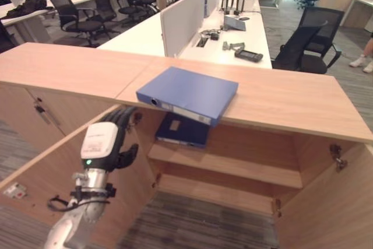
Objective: Put the empty folder in the office cabinet
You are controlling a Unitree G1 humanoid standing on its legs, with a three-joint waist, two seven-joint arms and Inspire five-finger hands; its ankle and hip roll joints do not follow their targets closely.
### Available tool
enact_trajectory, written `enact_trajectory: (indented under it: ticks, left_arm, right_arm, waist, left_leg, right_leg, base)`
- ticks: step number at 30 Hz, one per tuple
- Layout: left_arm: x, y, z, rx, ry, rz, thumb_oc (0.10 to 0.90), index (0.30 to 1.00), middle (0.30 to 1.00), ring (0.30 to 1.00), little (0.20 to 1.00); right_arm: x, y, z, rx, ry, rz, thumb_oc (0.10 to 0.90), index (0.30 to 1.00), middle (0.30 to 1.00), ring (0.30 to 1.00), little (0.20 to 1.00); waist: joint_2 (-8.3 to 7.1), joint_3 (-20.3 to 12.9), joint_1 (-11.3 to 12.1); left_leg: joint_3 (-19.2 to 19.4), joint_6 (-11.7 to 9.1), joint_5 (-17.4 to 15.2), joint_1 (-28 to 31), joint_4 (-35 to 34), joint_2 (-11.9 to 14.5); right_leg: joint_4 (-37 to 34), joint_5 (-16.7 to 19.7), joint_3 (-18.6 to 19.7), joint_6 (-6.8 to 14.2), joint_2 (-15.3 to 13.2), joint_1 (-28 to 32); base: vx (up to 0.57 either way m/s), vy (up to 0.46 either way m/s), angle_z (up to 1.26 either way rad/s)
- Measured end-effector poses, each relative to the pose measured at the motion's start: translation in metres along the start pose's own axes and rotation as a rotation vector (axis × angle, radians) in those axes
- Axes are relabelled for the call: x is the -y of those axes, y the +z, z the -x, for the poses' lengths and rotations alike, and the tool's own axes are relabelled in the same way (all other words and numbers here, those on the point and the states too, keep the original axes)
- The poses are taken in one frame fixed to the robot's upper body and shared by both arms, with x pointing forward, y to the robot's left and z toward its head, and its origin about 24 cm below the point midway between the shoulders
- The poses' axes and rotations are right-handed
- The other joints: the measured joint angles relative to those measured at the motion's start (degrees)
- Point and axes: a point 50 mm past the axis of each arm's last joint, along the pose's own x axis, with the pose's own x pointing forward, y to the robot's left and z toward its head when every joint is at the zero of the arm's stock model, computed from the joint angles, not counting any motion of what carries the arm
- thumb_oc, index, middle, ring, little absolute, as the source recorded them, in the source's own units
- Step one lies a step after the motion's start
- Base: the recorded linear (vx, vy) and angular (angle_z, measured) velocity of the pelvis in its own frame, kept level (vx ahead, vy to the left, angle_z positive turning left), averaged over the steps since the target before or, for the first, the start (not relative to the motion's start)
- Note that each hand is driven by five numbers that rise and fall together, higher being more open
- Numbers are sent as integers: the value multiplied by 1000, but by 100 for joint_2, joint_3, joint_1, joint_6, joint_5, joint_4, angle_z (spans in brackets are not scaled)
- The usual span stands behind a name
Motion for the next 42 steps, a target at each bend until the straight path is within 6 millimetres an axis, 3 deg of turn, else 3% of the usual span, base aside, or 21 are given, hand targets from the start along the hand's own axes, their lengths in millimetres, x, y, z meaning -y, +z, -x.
enact_trajectory:
  ticks: [6,15,20,32,42]
  left_arm:
    - [-8,7,-16,67,33,1,800,900,900,900,900]
    - [7,24,-22,129,-42,73,800,900,900,900,900]
    - [9,20,-29,114,-46,63,800,900,900,900,900]
    - [19,22,-35,125,-96,61,800,900,900,900,900]
    - [11,14,-45,145,-115,-40,800,900,900,900,900]
  right_arm:
    - [8,1,0,4,-15,10,800,900,900,900,900]
    - [12,2,0,11,-24,5,800,900,900,900,900]
    - [11,4,-1,17,-24,4,800,900,900,900,900]
    - [12,-1,0,3,-27,-2,800,900,900,900,900]
    - [13,-10,1,-37,-37,-18,800,900,900,900,900]
  waist:
    - [179,-2,-169]
    - [285,-45,-310]
    - [285,-49,-463]
    - [259,-65,-483]
    - [179,-113,-492]
  left_leg:
    - [50,-3,1,32,0,4]
    - [248,-33,-69,84,-2,42]
    - [283,-20,-41,93,0,23]
    - [284,-22,-40,90,-4,23]
    - [302,-20,-33,92,-5,12]
  right_leg:
    - [0,-1,39,3,4,3]
    - [-1,2,220,20,32,-70]
    - [0,46,256,-12,30,-81]
    - [-1,60,284,2,24,-75]
    - [-1,72,308,24,15,-87]
  base:
    - [5,1,-3]
    - [23,5,-11]
    - [6,2,-4]
    - [8,7,-1]
    - [4,6,-1]
